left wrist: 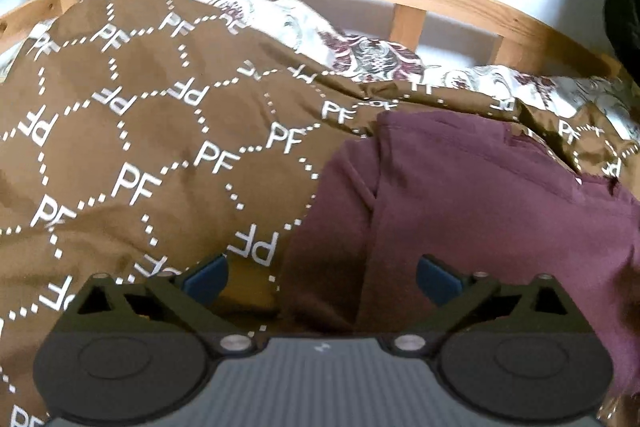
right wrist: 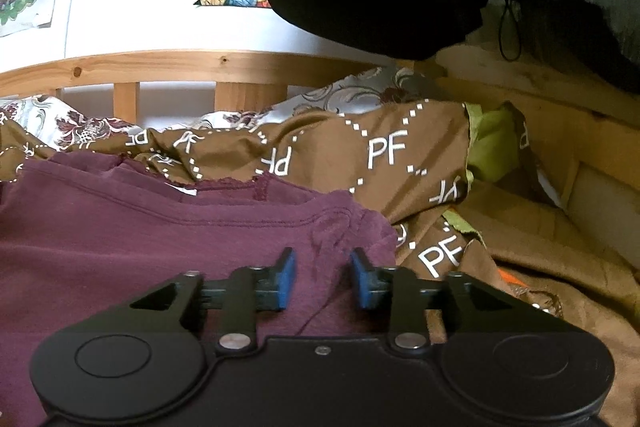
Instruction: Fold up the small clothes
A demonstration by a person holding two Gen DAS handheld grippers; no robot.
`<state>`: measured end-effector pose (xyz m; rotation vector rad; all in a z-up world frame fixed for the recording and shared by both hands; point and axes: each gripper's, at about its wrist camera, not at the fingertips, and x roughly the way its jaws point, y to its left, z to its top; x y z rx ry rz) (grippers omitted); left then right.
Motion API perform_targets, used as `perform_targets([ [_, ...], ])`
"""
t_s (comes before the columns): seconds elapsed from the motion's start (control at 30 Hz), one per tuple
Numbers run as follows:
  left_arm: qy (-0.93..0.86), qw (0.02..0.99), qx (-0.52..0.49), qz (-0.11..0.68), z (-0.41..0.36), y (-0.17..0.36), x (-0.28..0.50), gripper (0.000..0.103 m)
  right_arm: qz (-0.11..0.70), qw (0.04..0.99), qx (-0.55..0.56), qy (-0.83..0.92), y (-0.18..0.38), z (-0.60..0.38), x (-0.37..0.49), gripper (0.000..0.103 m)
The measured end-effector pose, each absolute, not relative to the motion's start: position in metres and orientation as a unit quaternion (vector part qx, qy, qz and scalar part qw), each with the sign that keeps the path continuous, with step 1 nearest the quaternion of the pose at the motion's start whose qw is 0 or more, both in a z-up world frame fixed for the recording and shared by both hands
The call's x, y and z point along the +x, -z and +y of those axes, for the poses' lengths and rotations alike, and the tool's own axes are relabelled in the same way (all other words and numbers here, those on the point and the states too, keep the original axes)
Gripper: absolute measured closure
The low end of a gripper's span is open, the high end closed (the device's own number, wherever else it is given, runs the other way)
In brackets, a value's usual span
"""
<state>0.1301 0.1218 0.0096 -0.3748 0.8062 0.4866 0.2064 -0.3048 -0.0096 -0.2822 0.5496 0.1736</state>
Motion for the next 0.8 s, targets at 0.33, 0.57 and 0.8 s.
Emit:
perform_targets([
  [0.33, -0.273, 0.851, -0.227, 0.387, 0.139, 0.007, 0.118, 0.001, 0.276, 0.943, -0.127, -0.135, 0.004, -0.284, 0.18, 0.013],
  [0.57, -0.236, 0.873, -0.233, 0.359, 0.137, 0.003, 0.11, 0.001, 0.289, 0.928, -0.113, -0.205, 0.013, -0.254, 0.153, 0.001],
  [0.8, -0.21, 0.885, -0.205, 0.361, 0.123, 0.0, 0.117, 0.001, 0.283, 0.912, -0.136, -0.263, 0.02, -0.23, 0.129, 0.001],
])
